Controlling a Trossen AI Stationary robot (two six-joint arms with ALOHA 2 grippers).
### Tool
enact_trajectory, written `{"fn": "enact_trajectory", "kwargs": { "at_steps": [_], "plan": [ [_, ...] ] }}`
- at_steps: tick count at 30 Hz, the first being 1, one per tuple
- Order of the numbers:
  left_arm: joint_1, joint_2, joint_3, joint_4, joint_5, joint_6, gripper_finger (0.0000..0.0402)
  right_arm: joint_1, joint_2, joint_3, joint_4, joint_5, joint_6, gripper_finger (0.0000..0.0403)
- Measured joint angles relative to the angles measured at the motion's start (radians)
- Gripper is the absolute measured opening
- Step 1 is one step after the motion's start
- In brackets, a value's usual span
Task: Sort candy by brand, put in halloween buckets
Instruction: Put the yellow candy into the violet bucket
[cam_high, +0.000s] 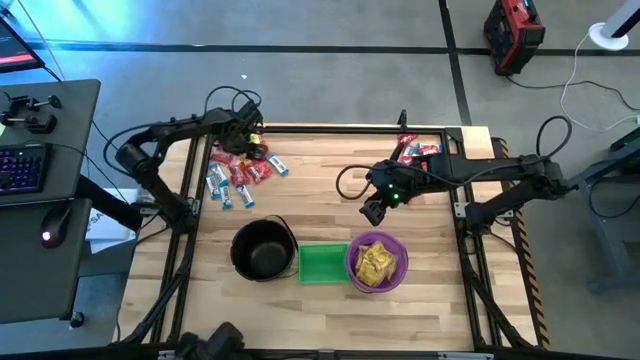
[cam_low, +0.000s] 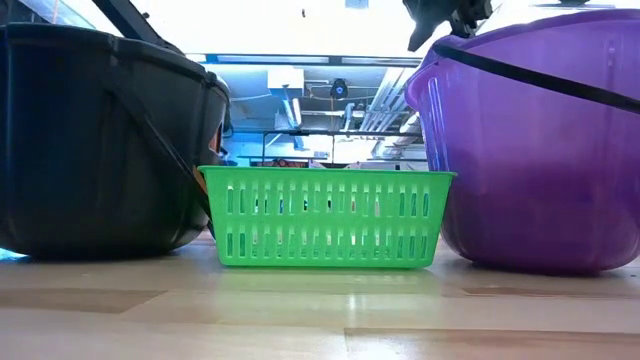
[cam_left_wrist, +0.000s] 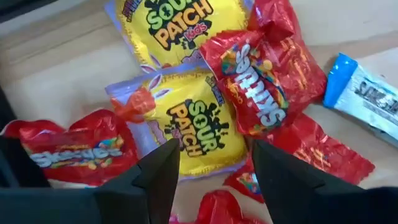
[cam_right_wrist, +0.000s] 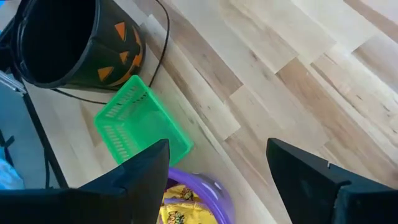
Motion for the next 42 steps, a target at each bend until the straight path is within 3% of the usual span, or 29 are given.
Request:
{"fn": "enact_trajectory", "kwargs": {
  "at_steps": [14, 17, 21, 22, 33, 37, 42],
  "plan": [
    [0.013, 0.095, 0.001, 0.014, 0.014, 0.006, 0.0189, 0.000, 0.000, 0.000, -0.002, 0.014, -0.018, 0.0261],
    [0.011, 0.093, 0.001, -0.004, 0.015, 0.025, 0.0142, 0.000, 0.000, 0.000, -0.002, 0.014, -0.018, 0.0261],
    [0.011, 0.058, 0.001, -0.010, 0.015, 0.057, 0.0028, 0.000, 0.000, 0.000, -0.002, 0.015, -0.018, 0.0261],
    [0.011, 0.043, 0.001, -0.010, 0.015, 0.058, 0.0015, 0.000, 0.000, 0.000, -0.002, 0.017, -0.018, 0.0261],
    [0.020, -0.167, 0.050, -0.032, 0.040, 0.058, 0.0005, 0.000, 0.000, 0.000, 0.000, 0.027, -0.017, 0.0261],
    [0.020, -0.133, 0.050, -0.045, 0.043, 0.034, 0.0021, 0.000, 0.000, 0.000, 0.000, 0.027, -0.017, 0.0261],
    [0.019, -0.059, 0.049, -0.050, 0.040, 0.026, 0.0075, 0.000, 0.000, 0.000, 0.000, 0.027, -0.013, 0.0261]
  ]
}}
